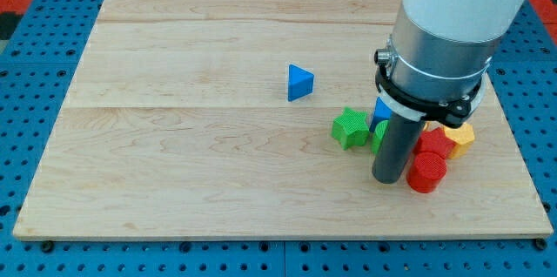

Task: Slide the blue triangle closer to the green circle

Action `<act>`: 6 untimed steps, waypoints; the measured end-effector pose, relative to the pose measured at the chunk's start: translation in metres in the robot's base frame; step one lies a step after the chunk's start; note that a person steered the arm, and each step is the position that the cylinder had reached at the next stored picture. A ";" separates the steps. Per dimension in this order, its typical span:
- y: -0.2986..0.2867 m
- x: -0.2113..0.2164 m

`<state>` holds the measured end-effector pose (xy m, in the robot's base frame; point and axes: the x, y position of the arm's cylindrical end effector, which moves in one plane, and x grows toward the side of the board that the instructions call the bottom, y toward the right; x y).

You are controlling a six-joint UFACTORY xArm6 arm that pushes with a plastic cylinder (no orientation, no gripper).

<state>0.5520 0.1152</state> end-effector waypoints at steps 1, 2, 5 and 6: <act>-0.001 0.002; -0.031 0.016; -0.171 -0.083; -0.131 -0.151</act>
<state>0.4010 -0.0153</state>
